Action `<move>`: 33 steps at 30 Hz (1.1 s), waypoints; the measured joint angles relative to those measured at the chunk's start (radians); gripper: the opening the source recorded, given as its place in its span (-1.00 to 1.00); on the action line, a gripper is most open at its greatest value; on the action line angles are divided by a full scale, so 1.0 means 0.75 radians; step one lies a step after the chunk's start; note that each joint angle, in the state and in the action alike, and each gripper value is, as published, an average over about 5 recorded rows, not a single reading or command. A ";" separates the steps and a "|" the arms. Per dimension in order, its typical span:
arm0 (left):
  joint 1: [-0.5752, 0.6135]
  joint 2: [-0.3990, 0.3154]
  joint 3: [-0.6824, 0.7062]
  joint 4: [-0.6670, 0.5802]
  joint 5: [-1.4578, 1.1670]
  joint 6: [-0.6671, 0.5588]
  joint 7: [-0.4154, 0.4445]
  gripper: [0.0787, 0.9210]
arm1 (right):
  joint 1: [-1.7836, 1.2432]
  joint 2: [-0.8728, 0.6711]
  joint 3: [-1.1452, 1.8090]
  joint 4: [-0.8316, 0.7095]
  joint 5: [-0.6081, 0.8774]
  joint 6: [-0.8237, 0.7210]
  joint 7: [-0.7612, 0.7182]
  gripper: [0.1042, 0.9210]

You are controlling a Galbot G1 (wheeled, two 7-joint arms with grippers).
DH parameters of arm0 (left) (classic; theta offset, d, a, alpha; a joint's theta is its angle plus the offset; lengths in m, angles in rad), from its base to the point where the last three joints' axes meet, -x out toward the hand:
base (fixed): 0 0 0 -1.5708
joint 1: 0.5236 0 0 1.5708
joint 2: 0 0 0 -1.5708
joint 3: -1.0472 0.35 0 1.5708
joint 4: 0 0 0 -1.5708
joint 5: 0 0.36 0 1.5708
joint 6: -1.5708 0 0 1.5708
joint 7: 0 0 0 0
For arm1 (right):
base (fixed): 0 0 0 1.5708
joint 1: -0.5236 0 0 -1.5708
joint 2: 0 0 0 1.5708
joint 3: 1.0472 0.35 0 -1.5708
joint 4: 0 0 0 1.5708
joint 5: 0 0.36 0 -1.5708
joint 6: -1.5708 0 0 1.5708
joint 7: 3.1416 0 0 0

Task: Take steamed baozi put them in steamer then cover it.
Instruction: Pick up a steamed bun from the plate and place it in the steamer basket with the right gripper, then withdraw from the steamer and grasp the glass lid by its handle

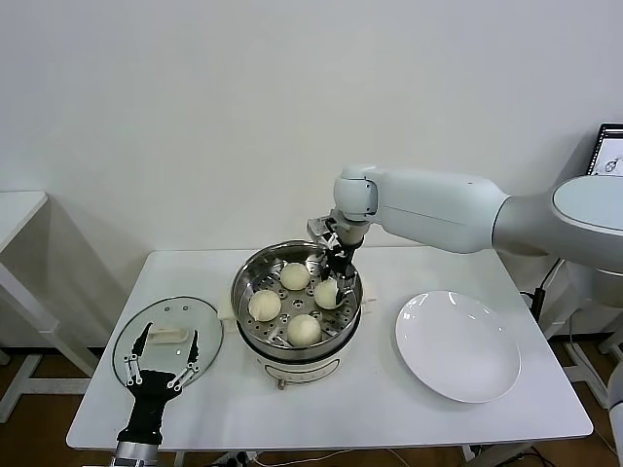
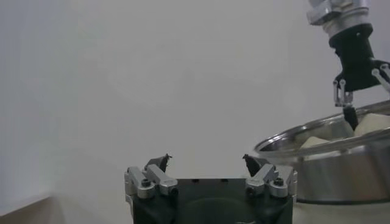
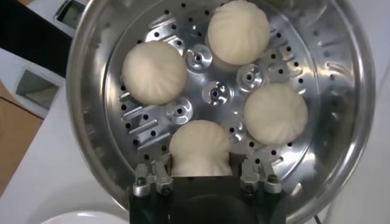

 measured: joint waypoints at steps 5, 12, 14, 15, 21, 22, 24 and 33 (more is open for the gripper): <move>0.002 -0.002 0.000 0.000 0.000 0.000 0.000 0.77 | -0.010 0.005 0.001 -0.004 -0.015 0.006 -0.001 0.58; 0.000 -0.002 0.000 -0.001 0.001 0.001 0.000 0.77 | -0.003 -0.007 0.011 0.009 -0.022 0.013 -0.011 0.76; -0.001 -0.002 0.001 -0.001 0.003 0.003 0.000 0.77 | 0.001 -0.016 0.019 0.020 -0.023 0.015 -0.011 0.76; -0.002 -0.002 0.001 -0.001 0.005 0.005 0.000 0.77 | 0.004 -0.023 0.024 0.027 -0.023 0.016 -0.011 0.76; -0.013 -0.001 0.000 0.005 0.028 0.015 -0.013 0.77 | 0.009 -0.100 0.104 0.093 -0.005 0.025 0.013 0.76; -0.016 0.000 -0.002 0.007 0.034 0.018 -0.017 0.77 | 0.009 -0.120 0.126 0.108 0.004 0.029 0.024 0.76; -0.024 0.004 -0.006 0.012 0.049 0.026 -0.025 0.77 | 0.005 -0.168 0.175 0.144 0.029 0.041 0.061 0.76; -0.073 0.032 -0.017 0.044 0.152 0.068 -0.080 0.77 | -0.138 -0.457 0.434 0.356 0.124 0.165 0.562 0.76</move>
